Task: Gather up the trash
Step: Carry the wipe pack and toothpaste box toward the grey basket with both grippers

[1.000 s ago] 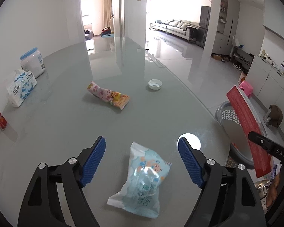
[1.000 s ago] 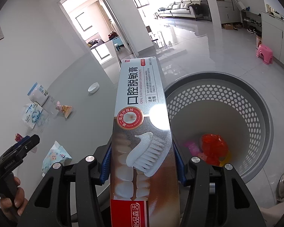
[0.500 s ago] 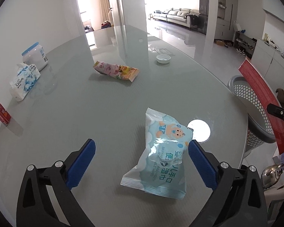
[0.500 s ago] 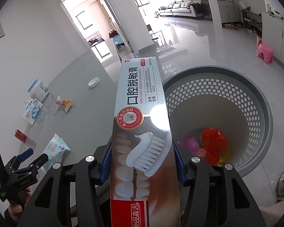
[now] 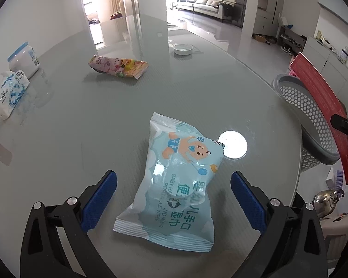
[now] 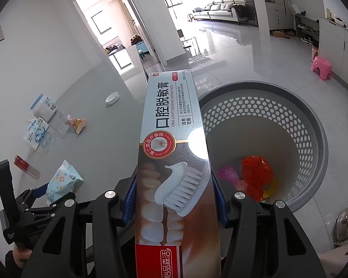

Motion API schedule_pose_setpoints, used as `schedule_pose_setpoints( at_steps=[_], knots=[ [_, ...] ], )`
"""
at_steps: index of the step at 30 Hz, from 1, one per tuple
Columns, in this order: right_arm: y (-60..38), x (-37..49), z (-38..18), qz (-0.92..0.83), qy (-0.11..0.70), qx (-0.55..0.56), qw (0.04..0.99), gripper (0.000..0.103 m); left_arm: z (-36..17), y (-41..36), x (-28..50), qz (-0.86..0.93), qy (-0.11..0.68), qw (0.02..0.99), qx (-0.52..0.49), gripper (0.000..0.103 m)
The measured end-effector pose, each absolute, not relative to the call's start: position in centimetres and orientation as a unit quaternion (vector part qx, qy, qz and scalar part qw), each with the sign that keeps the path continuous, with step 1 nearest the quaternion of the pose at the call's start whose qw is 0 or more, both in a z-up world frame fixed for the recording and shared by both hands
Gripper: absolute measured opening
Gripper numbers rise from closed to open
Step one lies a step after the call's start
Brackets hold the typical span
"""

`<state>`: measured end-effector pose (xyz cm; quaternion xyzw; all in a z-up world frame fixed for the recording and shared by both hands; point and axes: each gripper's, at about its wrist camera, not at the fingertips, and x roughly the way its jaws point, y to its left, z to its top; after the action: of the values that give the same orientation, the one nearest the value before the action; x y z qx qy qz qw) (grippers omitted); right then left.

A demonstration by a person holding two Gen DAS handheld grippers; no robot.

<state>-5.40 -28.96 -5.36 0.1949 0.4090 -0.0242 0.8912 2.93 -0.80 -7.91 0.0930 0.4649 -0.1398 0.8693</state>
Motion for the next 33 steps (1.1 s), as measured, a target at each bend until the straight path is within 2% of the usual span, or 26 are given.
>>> schedule_pose_setpoints(
  at_steps=[4, 10, 12, 14, 16, 26, 33],
  knots=[
    [-28.7, -5.1, -5.4, -0.023, 0.41, 0.193, 0.891, 0.052, -8.4, -0.4, 2.8, -0.141, 0.471, 0.867, 0.076, 0.095],
    [-28.3, -5.0, -5.3, -0.016, 0.411, 0.188, 0.892, 0.052, -8.4, -0.4, 2.5, -0.136, 0.471, 0.868, 0.076, 0.079],
    [-28.3, -5.0, -5.2, -0.015, 0.41, 0.188, 0.892, 0.052, -8.2, -0.3, 2.5, -0.135, 0.469, 0.869, 0.076, 0.068],
    [-28.4, -5.1, -5.1, -0.015, 0.409, 0.188, 0.893, 0.052, -8.0, -0.3, 2.4, -0.137, 0.468, 0.87, 0.076, 0.062],
    [-28.5, -5.2, -5.1, -0.016, 0.407, 0.189, 0.894, 0.052, -7.9, -0.3, 2.3, -0.138, 0.467, 0.87, 0.076, 0.059],
    [-29.5, -6.6, -4.9, -0.03, 0.396, 0.198, 0.896, 0.052, -5.4, -2.0, 2.1, -0.155, 0.435, 0.884, 0.075, 0.057],
    [-33.5, -8.6, -5.0, -0.078, 0.389, 0.217, 0.892, 0.052, -3.0, -8.4, 3.0, -0.225, 0.401, 0.884, 0.082, 0.057]
  ],
)
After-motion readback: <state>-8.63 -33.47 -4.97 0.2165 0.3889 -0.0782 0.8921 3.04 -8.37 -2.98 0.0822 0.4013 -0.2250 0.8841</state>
